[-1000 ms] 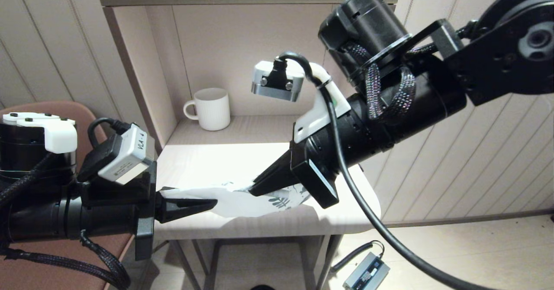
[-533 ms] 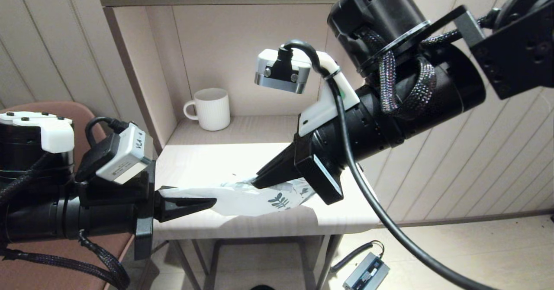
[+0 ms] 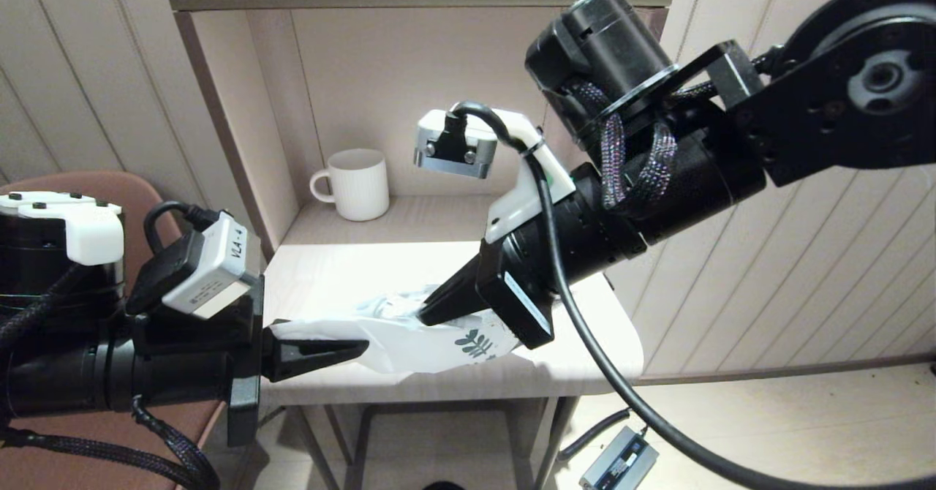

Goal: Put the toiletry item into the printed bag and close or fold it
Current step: Place the toothpaste in the storage bag

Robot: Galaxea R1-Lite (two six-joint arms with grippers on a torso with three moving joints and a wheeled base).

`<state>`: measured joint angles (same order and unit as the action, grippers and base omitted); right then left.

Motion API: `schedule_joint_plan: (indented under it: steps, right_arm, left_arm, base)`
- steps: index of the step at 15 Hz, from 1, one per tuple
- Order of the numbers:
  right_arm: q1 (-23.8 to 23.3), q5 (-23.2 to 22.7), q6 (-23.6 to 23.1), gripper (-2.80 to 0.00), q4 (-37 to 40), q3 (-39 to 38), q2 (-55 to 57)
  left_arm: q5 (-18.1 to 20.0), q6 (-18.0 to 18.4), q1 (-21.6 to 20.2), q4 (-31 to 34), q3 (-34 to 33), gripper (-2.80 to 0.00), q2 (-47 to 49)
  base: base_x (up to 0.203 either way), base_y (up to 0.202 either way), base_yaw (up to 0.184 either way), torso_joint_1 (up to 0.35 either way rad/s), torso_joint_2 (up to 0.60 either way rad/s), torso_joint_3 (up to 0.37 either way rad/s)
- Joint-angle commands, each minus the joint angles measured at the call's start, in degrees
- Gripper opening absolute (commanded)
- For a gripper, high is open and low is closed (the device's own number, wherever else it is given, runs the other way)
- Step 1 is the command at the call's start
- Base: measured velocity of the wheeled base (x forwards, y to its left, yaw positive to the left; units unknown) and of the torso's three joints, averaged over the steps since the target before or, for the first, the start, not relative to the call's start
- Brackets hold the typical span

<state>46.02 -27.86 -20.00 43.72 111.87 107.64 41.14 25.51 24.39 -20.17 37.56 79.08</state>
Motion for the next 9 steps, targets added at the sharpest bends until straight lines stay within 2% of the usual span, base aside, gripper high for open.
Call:
schedule_joint_plan:
  steps: [1, 9]
  right_arm:
    - [-0.13, -0.18, -0.12, -2.80, 0.30, 0.01, 0.54]
    - [0.65, 1.22, -0.12, -2.80, 0.91, 0.01, 1.09]
  left_arm:
    - [0.25, 0.15, 0.04, -0.13, -0.12, -2.80, -0.07]
    - [0.34, 0.15, 0.04, -0.13, -0.03, -2.80, -0.07]
  base:
    - [0.000, 0.000, 0.000, 0.000, 0.00, 0.000]
    - [0.000, 0.000, 0.000, 0.000, 0.00, 0.000]
